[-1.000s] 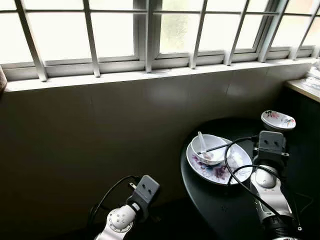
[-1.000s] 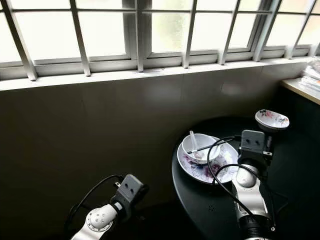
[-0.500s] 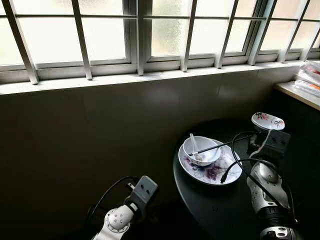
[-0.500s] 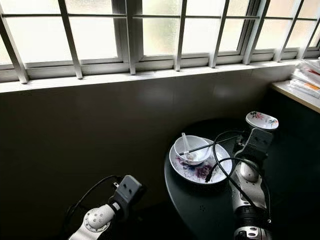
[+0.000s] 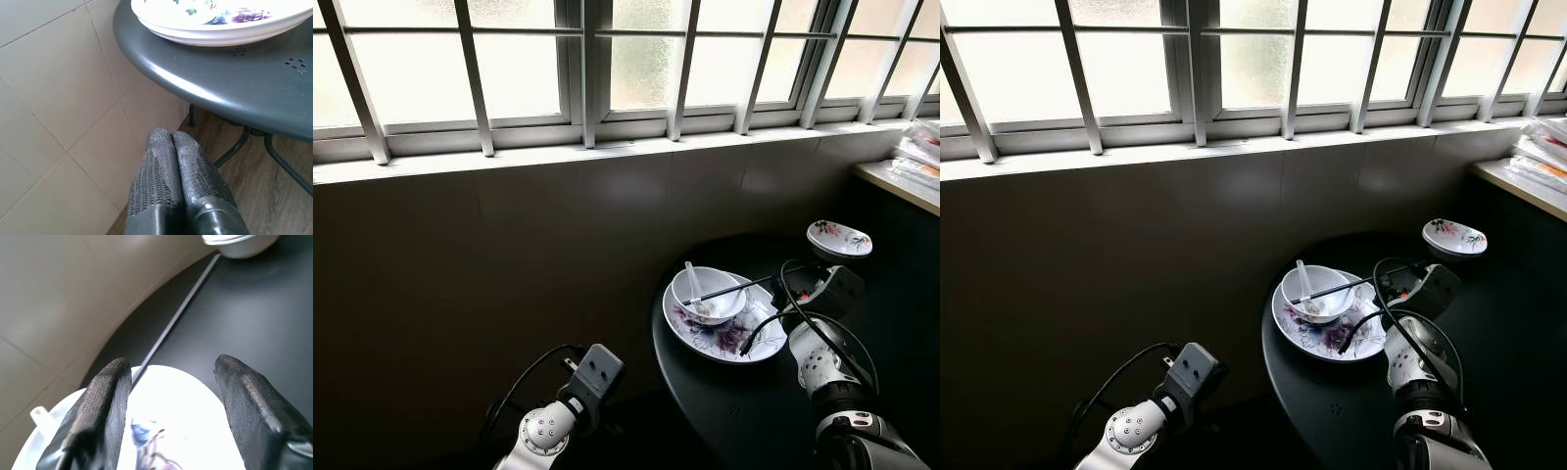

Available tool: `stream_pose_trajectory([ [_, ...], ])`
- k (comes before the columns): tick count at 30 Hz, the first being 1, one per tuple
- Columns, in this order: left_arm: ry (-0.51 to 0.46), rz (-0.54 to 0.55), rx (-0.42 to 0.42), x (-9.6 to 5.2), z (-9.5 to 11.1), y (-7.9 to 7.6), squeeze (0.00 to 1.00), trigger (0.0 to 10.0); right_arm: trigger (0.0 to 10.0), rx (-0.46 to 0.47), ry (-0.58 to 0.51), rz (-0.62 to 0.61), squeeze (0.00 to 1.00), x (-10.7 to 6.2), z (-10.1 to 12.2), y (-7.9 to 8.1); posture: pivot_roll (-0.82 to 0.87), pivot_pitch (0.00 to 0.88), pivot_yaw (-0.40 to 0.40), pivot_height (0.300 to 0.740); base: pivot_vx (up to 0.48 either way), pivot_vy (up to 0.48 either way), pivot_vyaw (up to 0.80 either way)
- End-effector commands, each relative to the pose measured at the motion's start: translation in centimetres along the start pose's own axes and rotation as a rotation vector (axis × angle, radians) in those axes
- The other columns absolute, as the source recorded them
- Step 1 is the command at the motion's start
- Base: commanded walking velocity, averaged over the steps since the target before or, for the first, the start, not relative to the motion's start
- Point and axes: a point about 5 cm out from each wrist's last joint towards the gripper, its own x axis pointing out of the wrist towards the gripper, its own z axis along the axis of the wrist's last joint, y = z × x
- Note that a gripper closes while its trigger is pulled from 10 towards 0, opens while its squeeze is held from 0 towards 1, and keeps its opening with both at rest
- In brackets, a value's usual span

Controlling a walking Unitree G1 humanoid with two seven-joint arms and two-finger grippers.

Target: Kitchen organization

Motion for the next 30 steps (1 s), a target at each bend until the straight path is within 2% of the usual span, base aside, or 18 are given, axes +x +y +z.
stream_pose_trajectory([
  [1, 0.003, -0.003, 0.005, 0.2, 0.1, 0.0, 0.00, 10.0, 10.0, 0.025, 0.005, 0.027, 0.00, 0.3, 0.6, 0.2, 0.04, 0.000, -0.054, 0.740, 0.000, 0.000, 0.00],
  [5, 0.004, -0.004, 0.006, 0.3, 0.1, 0.0, 0.00, 10.0, 10.0, 0.091, 0.032, 0.041, 0.00, 0.6, 0.8, 0.2, 0.04, 0.000, -0.054, 0.740, 0.000, 0.000, 0.00],
  [6, 0.004, -0.004, 0.007, 0.3, 0.1, 0.0, 0.00, 10.0, 10.0, 0.146, 0.047, 0.048, 0.00, 0.8, 0.9, 0.2, 0.05, 0.000, -0.053, 0.740, 0.000, 0.000, 0.00],
  [9, 0.004, -0.004, 0.010, 0.3, 0.1, 0.1, 0.00, 10.0, 10.0, 0.208, 0.073, 0.055, 0.00, 1.0, 0.9, 0.3, 0.05, 0.000, -0.054, 0.740, 0.000, 0.000, 0.00],
  [20, 0.007, -0.003, 0.012, 0.3, 0.0, 0.2, 0.00, 10.0, 10.0, 0.375, 0.135, 0.029, 0.00, 0.8, -0.3, -0.6, 0.05, 0.000, -0.049, 0.740, 0.000, 0.000, 0.00],
  [24, 0.008, -0.006, 0.013, 0.3, 0.0, 0.1, 0.00, 10.0, 10.0, 0.382, 0.166, 0.043, 0.00, 0.7, -0.9, -0.3, 0.06, 0.000, -0.050, 0.740, 0.000, 0.000, 0.00],
  [27, 0.009, -0.001, 0.010, 0.2, 0.0, 0.1, 0.00, 10.0, 10.0, 0.363, 0.217, 0.145, 0.00, 0.7, -1.9, 1.6, 0.06, 0.000, -0.053, 0.740, 0.000, 0.000, 0.00],
  [30, 0.008, 0.001, 0.008, 0.1, -0.1, 0.1, 0.00, 10.0, 10.0, 0.338, 0.224, 0.175, 0.00, 0.6, -2.2, 2.2, 0.07, 0.000, -0.055, 0.740, 0.000, 0.000, 0.00],
])
